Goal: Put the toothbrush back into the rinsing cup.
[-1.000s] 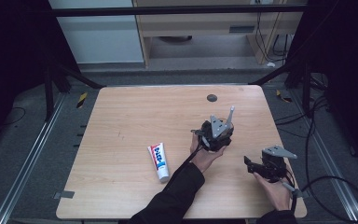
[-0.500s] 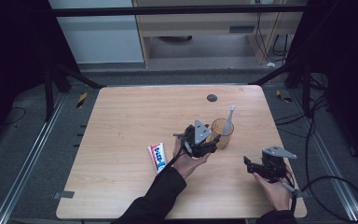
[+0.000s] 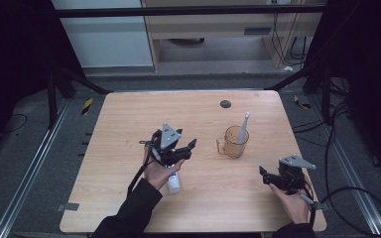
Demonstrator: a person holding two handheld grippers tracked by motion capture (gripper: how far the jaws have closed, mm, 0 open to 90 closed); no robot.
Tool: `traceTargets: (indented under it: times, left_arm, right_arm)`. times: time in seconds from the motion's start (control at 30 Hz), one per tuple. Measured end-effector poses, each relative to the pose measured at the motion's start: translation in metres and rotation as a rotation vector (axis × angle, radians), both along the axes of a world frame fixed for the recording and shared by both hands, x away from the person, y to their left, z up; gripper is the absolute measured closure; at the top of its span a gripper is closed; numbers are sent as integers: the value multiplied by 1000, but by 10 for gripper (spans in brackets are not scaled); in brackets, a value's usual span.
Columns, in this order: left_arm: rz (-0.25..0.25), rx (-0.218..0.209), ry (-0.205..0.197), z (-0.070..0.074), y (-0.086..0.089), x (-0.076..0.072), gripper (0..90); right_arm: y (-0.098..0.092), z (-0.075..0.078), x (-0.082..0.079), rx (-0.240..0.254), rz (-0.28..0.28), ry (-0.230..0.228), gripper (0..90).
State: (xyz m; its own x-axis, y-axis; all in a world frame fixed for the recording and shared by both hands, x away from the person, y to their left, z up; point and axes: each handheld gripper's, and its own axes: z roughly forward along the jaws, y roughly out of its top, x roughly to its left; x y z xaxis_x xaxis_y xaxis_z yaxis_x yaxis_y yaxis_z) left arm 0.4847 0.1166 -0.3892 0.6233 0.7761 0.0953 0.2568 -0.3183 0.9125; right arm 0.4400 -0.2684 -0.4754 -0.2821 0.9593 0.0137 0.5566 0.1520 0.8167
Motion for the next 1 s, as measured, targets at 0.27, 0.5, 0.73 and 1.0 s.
traceTargets:
  times: [0.27,0.5,0.73,1.0]
  left_arm:
    - [63,19,18,-2,40,-10,414]
    - [98,60,14,-2,69,-26,456]
    - [114,79,22,-12,93,-44,549]
    - [144,84,133,-42,112,-46,667]
  right_arm:
    - [10,5,-3,0,27,-6,282]
    - [18,10,-6,9,60,-10,356]
    - [27,14,-8,18,104,7,471]
    - [48,17,-8,33,165,23,560]
